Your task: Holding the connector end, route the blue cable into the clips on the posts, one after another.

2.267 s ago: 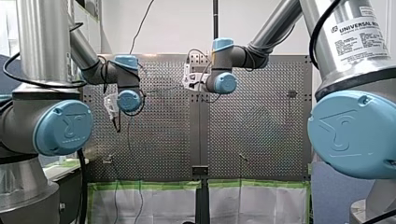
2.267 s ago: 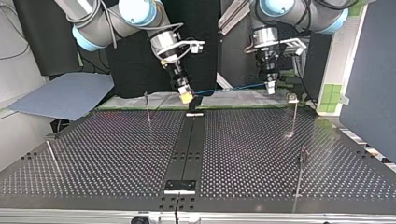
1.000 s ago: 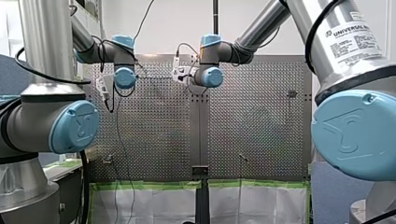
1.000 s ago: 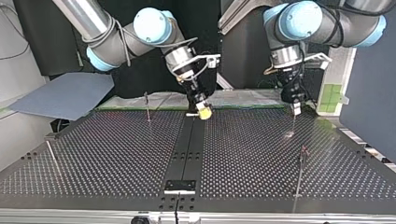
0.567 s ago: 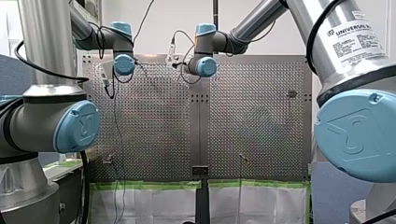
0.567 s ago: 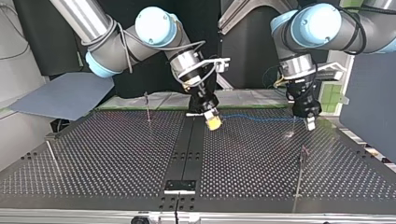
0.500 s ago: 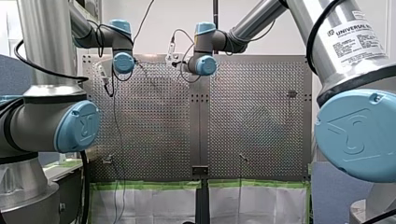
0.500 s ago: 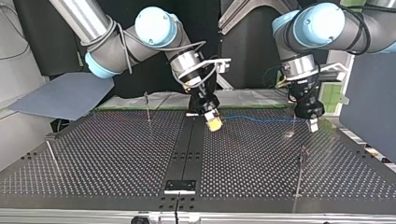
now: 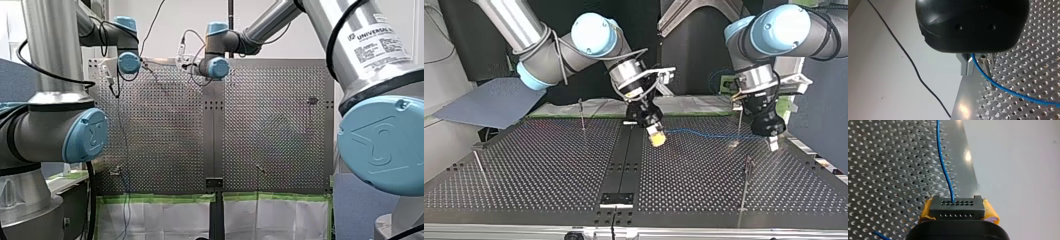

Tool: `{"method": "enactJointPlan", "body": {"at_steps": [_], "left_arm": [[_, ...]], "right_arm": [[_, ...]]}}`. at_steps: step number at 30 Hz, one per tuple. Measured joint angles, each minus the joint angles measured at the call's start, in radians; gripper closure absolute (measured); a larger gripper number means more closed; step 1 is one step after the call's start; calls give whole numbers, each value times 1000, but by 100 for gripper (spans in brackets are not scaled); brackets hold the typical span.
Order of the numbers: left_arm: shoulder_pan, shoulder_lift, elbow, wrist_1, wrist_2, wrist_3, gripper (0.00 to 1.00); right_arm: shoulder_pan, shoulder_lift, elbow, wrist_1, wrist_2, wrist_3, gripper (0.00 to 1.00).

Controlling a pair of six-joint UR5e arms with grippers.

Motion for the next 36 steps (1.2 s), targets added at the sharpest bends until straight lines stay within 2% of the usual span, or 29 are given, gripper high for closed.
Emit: {"method": "enactJointPlan", "body": {"at_steps": [13,21,28,36], "left_arm": [[33,-7,36,-3,46,3,100],[41,-33,61,-15,72,14,100],[49,-52,63,-15,83,29,100],[65,-69,79,-16,115,30,100]], "right_arm": [[21,54,-93,56,9,4,100],[31,90,-156,92,12,5,100],[37,101,-179,102,19,5,100],[33,114,-204,114,22,6,100]]}}
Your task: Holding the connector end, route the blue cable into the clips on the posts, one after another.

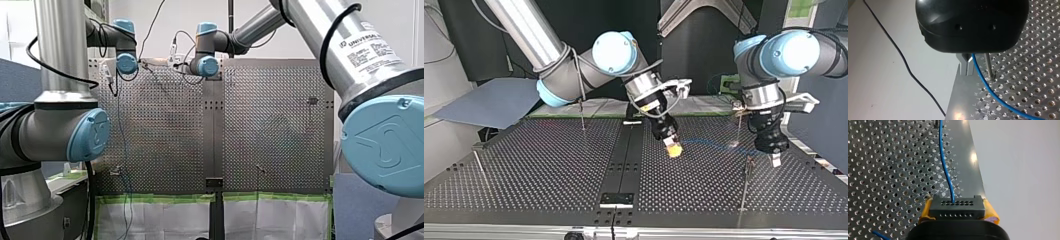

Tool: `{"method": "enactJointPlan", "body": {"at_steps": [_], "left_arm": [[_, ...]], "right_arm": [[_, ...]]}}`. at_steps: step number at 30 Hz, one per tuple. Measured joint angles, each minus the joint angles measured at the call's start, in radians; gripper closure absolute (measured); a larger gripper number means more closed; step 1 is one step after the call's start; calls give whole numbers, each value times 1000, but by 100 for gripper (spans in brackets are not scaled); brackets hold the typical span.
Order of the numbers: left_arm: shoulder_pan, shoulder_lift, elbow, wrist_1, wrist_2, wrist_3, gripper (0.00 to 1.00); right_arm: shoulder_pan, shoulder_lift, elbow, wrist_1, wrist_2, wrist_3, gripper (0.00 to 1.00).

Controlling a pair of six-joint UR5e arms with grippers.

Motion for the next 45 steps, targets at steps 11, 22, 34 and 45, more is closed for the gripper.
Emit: {"method": "enactJointPlan", "body": {"at_steps": [11,22,34,45], "left_arm": [[18,-26,20,1,34,-2,100],[46,-53,35,32,88,-22,100],[66,-58,47,37,105,-38,100],[77,-94,77,38,136,-52,100]], "right_arm": [[-8,17,-17,3,1,4,100],[-12,43,-19,0,-1,4,100],[-13,49,-55,2,-8,4,100],[-24,52,-81,5,-14,4,100]]}}
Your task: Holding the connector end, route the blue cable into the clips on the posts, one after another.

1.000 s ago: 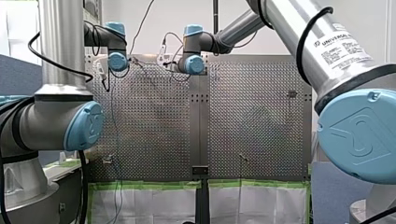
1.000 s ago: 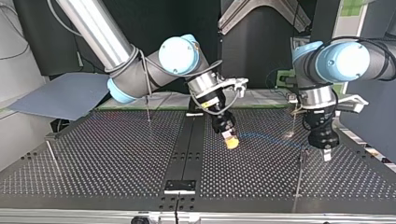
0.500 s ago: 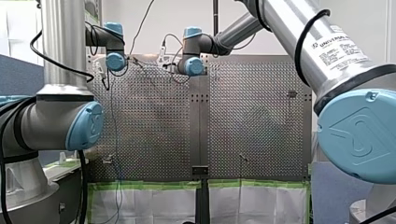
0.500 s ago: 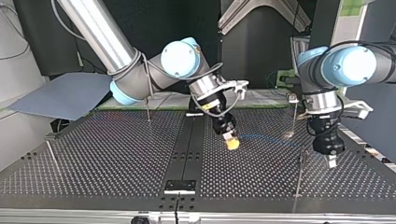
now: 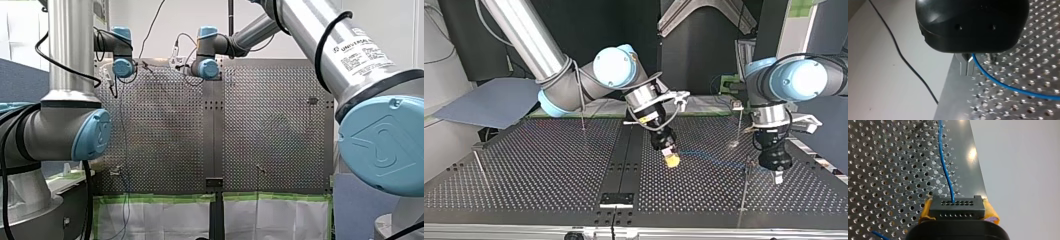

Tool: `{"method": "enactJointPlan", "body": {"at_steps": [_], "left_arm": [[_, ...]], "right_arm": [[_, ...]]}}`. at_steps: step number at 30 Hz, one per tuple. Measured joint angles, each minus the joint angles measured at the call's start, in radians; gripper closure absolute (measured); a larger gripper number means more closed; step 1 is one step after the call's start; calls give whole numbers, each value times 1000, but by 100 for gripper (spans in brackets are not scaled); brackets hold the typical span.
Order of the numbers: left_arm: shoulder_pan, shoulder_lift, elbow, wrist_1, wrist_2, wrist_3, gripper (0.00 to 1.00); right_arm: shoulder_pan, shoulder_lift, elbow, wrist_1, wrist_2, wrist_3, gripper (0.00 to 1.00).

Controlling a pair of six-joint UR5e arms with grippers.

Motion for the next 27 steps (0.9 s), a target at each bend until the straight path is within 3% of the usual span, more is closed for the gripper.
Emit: {"method": "enactJointPlan", "body": {"at_steps": [13,22,27], "left_arm": [[10,-45,22,16,17,-22,100],[24,-52,27,55,43,-55,100],[23,-88,53,47,58,-62,100]], "right_arm": [[-30,10,-8,0,-10,1,100],[-37,43,-36,8,-20,1,100],[-40,58,-62,19,-22,2,100]]}}
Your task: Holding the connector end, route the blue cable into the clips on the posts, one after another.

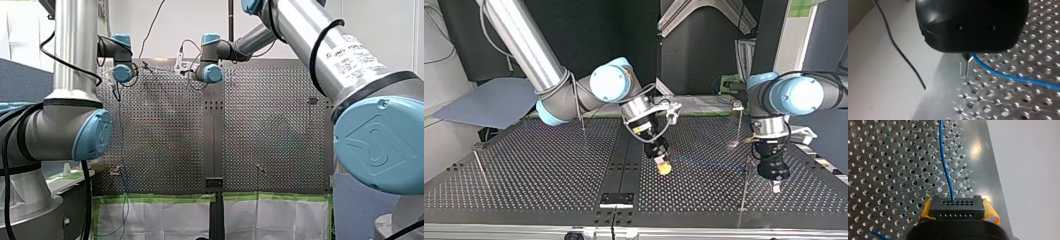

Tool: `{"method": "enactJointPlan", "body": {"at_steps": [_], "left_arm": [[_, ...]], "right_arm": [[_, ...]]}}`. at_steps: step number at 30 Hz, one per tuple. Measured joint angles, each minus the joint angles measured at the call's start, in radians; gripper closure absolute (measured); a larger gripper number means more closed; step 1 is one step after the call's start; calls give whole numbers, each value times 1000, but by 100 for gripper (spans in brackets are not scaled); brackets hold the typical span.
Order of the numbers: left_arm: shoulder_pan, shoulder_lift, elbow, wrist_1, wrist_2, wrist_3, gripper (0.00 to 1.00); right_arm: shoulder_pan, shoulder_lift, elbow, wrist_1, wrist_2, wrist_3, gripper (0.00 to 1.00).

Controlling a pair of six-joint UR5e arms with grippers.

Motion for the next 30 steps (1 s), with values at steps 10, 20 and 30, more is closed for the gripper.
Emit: {"method": "enactJointPlan", "body": {"at_steps": [10,20,30], "left_arm": [[7,-27,17,16,16,-20,100],[8,-39,26,16,17,-29,100],[6,-39,27,-12,12,-25,100]], "right_arm": [[-14,7,-22,4,-8,1,100],[-39,10,-30,4,-22,10,100],[-41,11,-31,7,-31,13,100]]}}
